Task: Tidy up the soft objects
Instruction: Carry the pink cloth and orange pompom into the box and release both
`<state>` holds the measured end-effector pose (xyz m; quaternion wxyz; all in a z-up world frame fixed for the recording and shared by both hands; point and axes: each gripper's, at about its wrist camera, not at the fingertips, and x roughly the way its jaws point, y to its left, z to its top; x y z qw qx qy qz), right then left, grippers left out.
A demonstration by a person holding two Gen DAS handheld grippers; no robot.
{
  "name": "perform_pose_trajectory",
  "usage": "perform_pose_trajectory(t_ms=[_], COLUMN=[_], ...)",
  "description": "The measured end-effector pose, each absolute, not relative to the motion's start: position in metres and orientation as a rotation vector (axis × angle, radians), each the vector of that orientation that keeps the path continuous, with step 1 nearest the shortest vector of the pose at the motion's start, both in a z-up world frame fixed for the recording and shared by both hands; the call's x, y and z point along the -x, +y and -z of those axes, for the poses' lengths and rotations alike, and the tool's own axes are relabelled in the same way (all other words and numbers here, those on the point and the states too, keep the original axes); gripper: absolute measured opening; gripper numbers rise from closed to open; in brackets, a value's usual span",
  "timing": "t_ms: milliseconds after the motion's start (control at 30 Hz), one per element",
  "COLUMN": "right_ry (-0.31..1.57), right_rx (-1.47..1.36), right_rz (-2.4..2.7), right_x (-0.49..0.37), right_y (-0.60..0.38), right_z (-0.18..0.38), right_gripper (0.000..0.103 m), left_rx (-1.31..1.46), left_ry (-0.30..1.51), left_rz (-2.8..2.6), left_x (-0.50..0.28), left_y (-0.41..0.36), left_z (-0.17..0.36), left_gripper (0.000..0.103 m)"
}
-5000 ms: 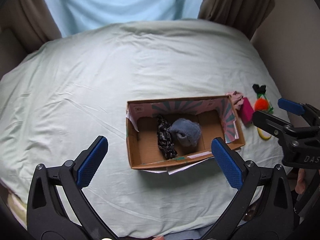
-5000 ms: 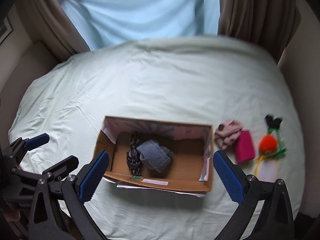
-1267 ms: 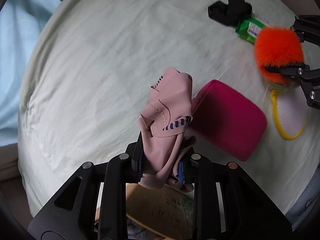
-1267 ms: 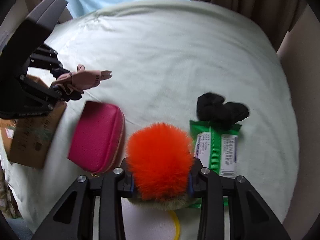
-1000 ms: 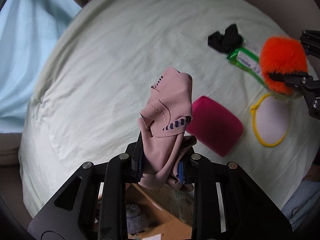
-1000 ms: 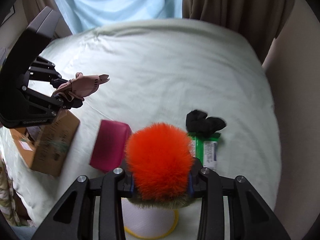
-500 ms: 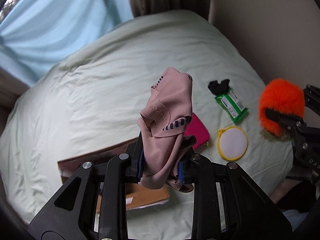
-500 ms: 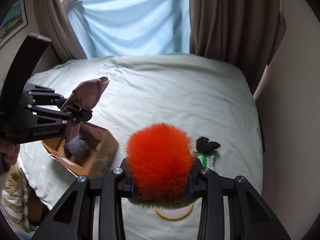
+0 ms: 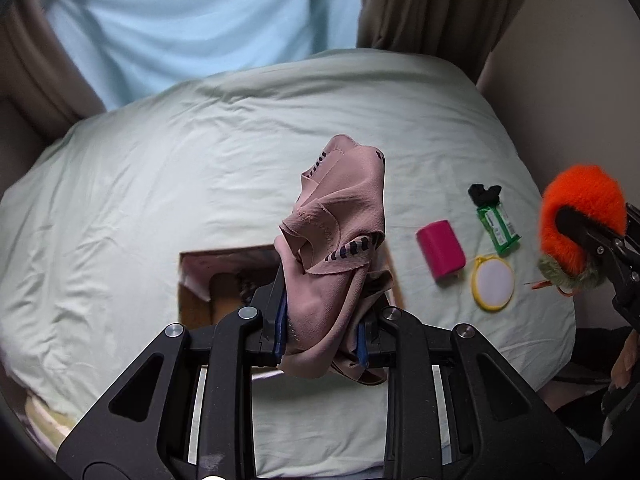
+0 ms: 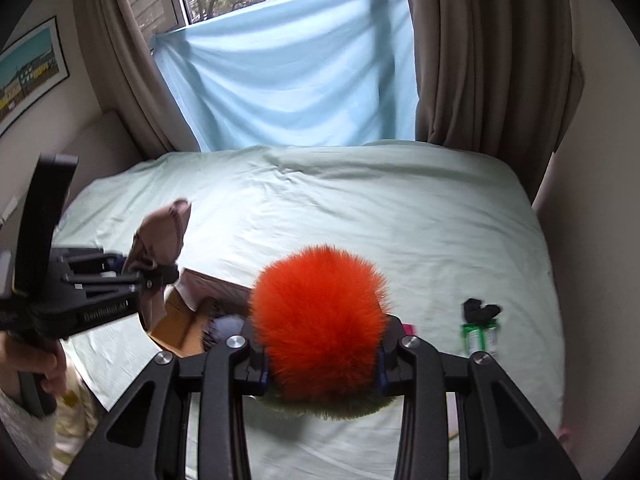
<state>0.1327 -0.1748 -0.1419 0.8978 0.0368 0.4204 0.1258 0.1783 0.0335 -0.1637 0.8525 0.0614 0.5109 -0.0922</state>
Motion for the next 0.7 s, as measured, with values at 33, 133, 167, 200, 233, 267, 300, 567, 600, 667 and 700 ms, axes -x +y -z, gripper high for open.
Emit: perform_pose_trajectory(t_ms=[33,133,167,200,233,267,300,567,600,667,700], right_ry=[0.876,0.894,0.901,0.907,0.915,0.920,0.924,0.993,1.003,1.034,1.052], right_rx=[-0.089,-0.114,-0.118,-0.123,-0.125,-0.126,-0.128,-0.174,-0.182,-0.196,-0.199], right_rz=[-0.259,-0.249,-0.246,-0.242,-0.235,-0.229,-0.220,-0.158,-0.155,-0.147,-0.142], right_x=[-0.134,-0.136,-0.137,-0.138,-0.139,-0.140,-0.141,-0.158,-0.160,-0.166,-0.169], right_y=[-0.166,-0.135,-0.127,-0.118,-0.109,-0.102,-0.095,-0.042,-0.038,-0.029,-0.026], right_z=[0.142,0.141,0.142,0.143,0.145,0.147,0.150,0.184,0.188,0.202,0.210], right_gripper=[0.034,0.034,0.034,0.034,0.034,0.034,0.034,0.034,0.034,0.034,0.034], left_rx=[-0.121,-0.092,-0.082,-0.071,-0.060,-0.046,-0.035,0.018,0.033,0.056,0.068], left_ry=[1.077,1.083,1.085,1.090,1.095,1.101,1.108,1.188,1.201,1.225,1.240], left_rz=[0.187,0.171,0.167,0.164,0.160,0.153,0.152,0.166,0.168,0.168,0.169], left_x=[-0.178,-0.177,-0.177,-0.177,-0.179,-0.180,-0.181,-0.204,-0.208,-0.213,-0.216], left_y=[0.042,0.079,0.089,0.101,0.111,0.123,0.132,0.189,0.194,0.201,0.205], left_z=[0.164,0.167,0.168,0.170,0.173,0.177,0.180,0.226,0.233,0.247,0.257], left_gripper=[0.022,0.022,0.022,0.022,0.022,0.022,0.022,0.022,0.022,0.022,0.022])
